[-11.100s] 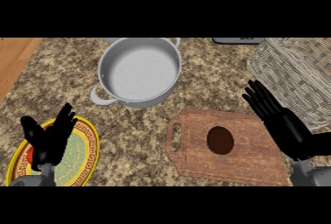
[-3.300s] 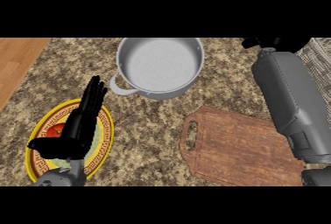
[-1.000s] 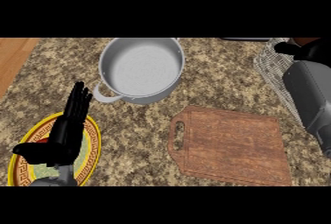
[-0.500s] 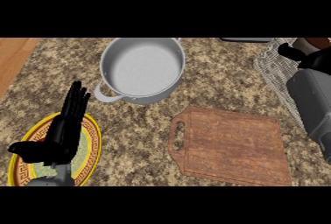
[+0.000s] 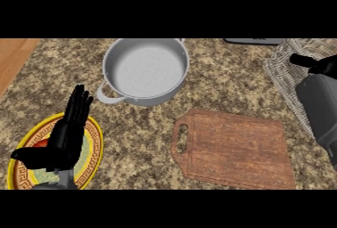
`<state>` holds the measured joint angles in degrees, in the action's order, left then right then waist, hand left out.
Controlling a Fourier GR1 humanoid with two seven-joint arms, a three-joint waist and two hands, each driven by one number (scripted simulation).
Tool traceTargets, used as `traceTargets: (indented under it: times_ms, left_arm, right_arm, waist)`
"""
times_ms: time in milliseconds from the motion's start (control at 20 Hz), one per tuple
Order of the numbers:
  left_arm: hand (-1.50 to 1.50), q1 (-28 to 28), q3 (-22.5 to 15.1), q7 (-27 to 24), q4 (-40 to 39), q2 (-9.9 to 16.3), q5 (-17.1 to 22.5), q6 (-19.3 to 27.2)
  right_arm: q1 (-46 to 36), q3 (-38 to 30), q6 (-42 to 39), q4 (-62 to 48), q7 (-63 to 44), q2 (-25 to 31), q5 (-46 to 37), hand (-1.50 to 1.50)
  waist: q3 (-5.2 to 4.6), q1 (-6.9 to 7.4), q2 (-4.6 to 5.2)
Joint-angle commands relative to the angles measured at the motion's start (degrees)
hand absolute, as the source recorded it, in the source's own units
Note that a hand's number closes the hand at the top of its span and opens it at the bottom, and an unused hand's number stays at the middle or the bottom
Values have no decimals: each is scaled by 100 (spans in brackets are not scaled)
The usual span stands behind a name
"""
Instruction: Pick the cupcake from the cutting board and place it in the basket
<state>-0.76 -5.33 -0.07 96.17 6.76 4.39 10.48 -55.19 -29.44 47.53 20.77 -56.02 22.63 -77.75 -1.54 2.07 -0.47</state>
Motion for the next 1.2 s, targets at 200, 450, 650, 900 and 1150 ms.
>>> traceTargets:
  times_ms: [200,450,650,900,1150]
  left_arm:
    - [0,-284,193,282,-9,146,232,-226]
    - [0,-36,-43,190,86,-45,-94,15]
    - [0,-200,34,105,-177,-124,-149,106]
    - [0,-23,274,298,118,90,22,-6]
    - [0,101,180,183,40,-84,-64,108]
  right_arm:
    - [366,-121,737,42,376,69,238,-150]
    - [559,271,1296,224,-106,17,-582,-150]
    - [570,392,1315,595,-725,-23,-1137,-150]
    - [779,414,586,1434,-1618,-30,-1708,-150]
    - [1204,192,512,2783,-1745,-303,-1933,-150]
  waist:
    - [161,-77,113]
    - [154,-99,96]
    - [146,-176,65]
    - [140,-283,-8]
    - [137,-423,-55]
